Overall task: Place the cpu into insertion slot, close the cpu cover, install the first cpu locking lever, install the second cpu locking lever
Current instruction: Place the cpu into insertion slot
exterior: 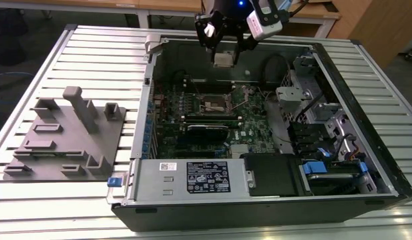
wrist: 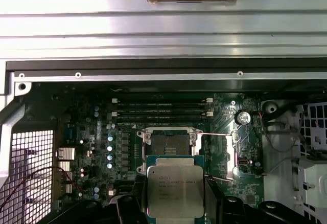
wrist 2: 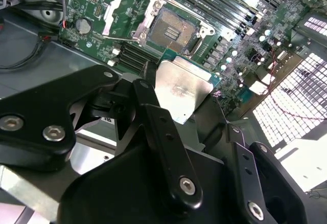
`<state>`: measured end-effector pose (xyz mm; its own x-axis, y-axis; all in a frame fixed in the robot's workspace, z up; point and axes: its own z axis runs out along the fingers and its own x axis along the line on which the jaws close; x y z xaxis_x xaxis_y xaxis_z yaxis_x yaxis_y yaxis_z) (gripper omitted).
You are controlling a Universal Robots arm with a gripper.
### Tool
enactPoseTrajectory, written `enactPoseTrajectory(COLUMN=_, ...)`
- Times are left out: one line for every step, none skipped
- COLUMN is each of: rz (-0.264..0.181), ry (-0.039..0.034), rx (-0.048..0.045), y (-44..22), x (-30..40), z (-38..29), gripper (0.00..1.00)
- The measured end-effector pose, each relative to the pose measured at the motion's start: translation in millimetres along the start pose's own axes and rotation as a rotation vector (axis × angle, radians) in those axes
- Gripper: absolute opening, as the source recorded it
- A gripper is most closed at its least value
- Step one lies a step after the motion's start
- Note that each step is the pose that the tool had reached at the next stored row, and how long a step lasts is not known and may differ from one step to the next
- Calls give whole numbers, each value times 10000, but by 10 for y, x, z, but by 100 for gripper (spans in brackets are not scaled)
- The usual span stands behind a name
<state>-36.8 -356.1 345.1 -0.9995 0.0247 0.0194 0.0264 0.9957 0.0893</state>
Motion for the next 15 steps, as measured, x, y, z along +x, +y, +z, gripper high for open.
enactPoseTrajectory(rz=0, ry=0, rx=1, y=0, x=0, z=0, gripper=54)
enactPoseTrajectory(rz=0, ry=1, rx=1, y=0, x=0, z=0, gripper=54)
enactPoseTrajectory(rz=1, ry=0, rx=1, y=0, x=0, z=0, gripper=54)
enactPoseTrajectory(rz=1, ry=0, rx=0, y=0, x=0, z=1, gripper=54)
enactPoseTrajectory(rz=1, ry=0, rx=0, y=0, x=0, z=1, gripper=54)
enactPoseTrajectory(rz=1, ry=-1, rx=-1, y=0, x=0, z=3, gripper=54)
enactPoseTrajectory(rz=0, ry=-2, rx=-4, y=-1, x=0, z=9, gripper=54)
enactPoseTrajectory(rz=0, ry=-2, rx=-4, y=-2, x=0, z=16, gripper=54)
enactPoseTrajectory(rz=0, ry=0, rx=-1, y=-3, x=0, z=23, gripper=54)
enactPoseTrajectory(rz=0, ry=-1, rx=-1, y=-3, x=-1, z=29, gripper=54)
enactPoseTrajectory(rz=0, ry=0, rx=0, y=-3, x=-1, z=32, gripper=54)
enactPoseTrajectory(rz=0, ry=1, rx=1, y=-3, x=-1, z=31, gripper=54)
enactPoseTrajectory(rz=0, ry=0, rx=2, y=-3, x=-1, z=31, gripper=54)
enactPoseTrajectory(rz=0, ry=0, rx=1, y=-3, x=0, z=32, gripper=54)
enactPoseTrajectory(rz=0, ry=0, rx=0, y=-3, x=0, z=33, gripper=54)
